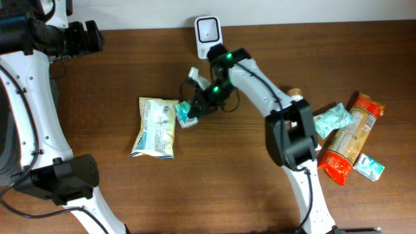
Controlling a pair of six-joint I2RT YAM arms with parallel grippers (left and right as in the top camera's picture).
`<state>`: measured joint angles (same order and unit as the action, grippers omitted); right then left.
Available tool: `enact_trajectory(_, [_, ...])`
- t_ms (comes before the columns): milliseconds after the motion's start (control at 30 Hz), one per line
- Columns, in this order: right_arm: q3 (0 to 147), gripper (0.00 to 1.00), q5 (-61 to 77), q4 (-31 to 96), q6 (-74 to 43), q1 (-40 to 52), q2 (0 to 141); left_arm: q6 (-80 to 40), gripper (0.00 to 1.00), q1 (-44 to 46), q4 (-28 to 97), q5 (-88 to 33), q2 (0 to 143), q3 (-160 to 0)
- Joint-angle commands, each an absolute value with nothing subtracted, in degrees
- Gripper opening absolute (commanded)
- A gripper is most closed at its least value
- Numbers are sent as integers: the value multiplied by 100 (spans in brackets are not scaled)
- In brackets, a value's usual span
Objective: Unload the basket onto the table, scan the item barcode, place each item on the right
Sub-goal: 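Hold the small packet under the scanner with the right gripper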
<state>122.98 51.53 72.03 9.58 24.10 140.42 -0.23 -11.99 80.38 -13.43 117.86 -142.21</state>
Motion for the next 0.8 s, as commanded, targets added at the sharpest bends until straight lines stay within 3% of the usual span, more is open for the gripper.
enact_trajectory(0, [12296, 4, 6156, 7295, 1225, 2086, 13334, 21, 99, -1216, 8027, -1345, 11826, -14232])
enact_trajectory(433, [12300, 4, 5990, 7456, 1319, 1975, 13052, 21, 99, -1216, 8027, -1345, 11826, -14232])
enact_trajectory(667, [12901, 4, 1531, 7518, -327, 2187, 13052, 21, 99, -1216, 8027, -1347, 11826, -14232])
enact_trajectory(767, [13677, 4, 469, 7673, -408, 2274, 13052, 21, 99, -1216, 8027, -1345, 11826, -14232])
